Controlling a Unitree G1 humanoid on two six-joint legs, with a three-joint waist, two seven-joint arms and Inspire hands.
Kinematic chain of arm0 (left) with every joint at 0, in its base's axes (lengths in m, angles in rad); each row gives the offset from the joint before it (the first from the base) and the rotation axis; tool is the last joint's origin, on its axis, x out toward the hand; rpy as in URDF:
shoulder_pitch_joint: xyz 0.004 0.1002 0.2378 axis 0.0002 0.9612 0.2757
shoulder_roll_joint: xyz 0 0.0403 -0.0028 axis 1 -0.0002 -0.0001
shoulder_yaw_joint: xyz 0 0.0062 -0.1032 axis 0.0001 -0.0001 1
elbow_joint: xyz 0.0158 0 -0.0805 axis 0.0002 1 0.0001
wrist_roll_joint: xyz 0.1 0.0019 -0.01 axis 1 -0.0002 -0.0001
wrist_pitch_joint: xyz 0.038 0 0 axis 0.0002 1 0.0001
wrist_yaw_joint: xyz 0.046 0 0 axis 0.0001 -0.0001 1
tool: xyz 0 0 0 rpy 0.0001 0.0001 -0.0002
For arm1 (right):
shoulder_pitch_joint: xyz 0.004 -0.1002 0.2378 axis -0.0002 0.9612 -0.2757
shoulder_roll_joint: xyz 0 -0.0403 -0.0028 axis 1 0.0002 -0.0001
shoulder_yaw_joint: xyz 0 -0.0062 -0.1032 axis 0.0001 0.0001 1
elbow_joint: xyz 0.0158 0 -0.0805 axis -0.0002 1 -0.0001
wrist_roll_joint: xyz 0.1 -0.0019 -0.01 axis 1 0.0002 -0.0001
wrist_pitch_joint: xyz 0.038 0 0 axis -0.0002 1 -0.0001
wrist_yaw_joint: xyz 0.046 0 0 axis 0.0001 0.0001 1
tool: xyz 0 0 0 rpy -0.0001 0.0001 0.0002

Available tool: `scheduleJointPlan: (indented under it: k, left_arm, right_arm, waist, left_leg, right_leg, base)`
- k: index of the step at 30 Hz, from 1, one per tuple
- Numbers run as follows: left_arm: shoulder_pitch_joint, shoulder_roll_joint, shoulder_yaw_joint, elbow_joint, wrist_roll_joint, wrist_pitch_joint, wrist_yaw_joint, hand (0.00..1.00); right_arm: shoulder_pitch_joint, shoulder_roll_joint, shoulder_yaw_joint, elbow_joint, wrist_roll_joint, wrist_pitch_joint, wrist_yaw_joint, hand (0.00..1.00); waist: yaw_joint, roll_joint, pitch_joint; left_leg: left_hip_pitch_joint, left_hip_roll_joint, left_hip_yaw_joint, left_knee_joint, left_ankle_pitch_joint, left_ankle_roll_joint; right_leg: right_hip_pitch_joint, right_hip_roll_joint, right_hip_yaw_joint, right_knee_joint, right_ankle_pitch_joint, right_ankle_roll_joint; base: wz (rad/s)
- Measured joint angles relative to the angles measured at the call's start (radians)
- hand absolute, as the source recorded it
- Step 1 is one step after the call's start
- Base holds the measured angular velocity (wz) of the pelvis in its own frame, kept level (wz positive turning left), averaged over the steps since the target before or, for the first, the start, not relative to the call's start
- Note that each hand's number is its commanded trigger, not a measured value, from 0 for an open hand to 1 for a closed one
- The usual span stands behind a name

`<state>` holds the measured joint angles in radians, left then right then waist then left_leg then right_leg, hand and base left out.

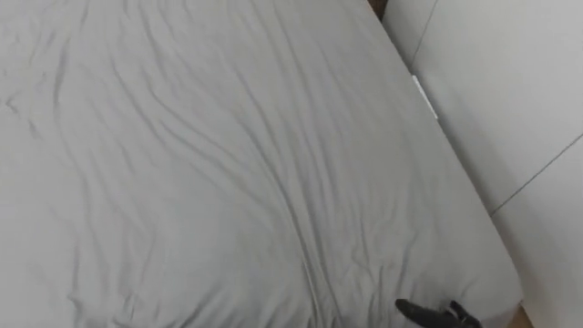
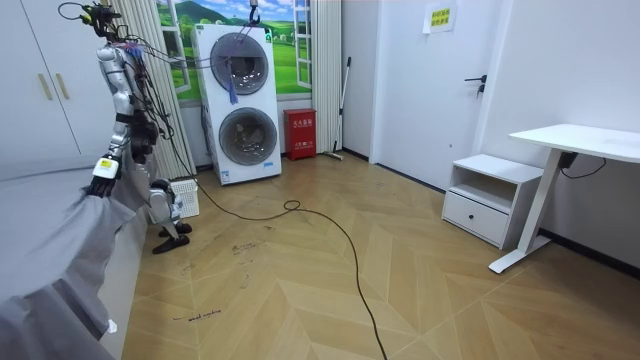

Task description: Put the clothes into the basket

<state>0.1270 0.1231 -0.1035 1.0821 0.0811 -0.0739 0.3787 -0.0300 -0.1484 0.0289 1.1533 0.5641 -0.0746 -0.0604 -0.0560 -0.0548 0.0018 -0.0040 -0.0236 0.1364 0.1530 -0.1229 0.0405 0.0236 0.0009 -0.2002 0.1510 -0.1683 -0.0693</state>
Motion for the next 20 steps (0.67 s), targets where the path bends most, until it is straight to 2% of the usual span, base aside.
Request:
scheduleJointPlan:
  k: [2,7,13,20]
  left_arm:
    - [-0.001,-0.001,0.000,-0.002,0.001,0.000,0.000,0.00]
    - [0.008,-0.005,0.013,-0.005,0.046,0.001,0.001,0.00]
    - [0.017,-0.030,0.069,-0.006,0.080,0.004,-0.010,0.00]
    - [0.023,-0.038,0.102,-0.013,0.090,0.023,-0.020,0.00]
  right_arm:
    - [0.002,-0.003,0.029,0.021,-0.027,-0.003,-0.009,0.00]
    - [0.027,-0.001,0.033,0.068,-0.143,-0.002,-0.017,0.00]
    - [0.055,-0.004,0.038,0.104,-0.139,-0.003,-0.032,0.00]
    - [0.060,-0.004,0.037,0.113,-0.137,-0.003,-0.048,0.00]
  waist:
    - [0.004,-0.004,0.0016]
    - [0.015,-0.008,0.0015]
    - [0.034,-0.007,0.0014]
    - [0.035,-0.006,-0.0019]
  left_leg:
    - [0.006,-0.004,-0.010,0.000,-0.001,0.002]
    - [0.029,-0.009,-0.041,-0.001,-0.015,0.004]
    - [0.048,-0.022,-0.070,0.001,-0.031,0.004]
    - [0.051,-0.024,-0.081,0.007,-0.039,0.007]
  right_leg:
    - [0.012,-0.003,-0.013,-0.001,-0.006,0.003]
    - [0.053,-0.004,-0.042,-0.016,-0.011,0.006]
    - [0.092,-0.006,-0.066,-0.019,-0.026,0.012]
    - [0.105,-0.011,-0.072,-0.021,-0.031,0.017]
  base:
    - [0.23]
    - [0.18]
    - [0.12]
    - [0.03]
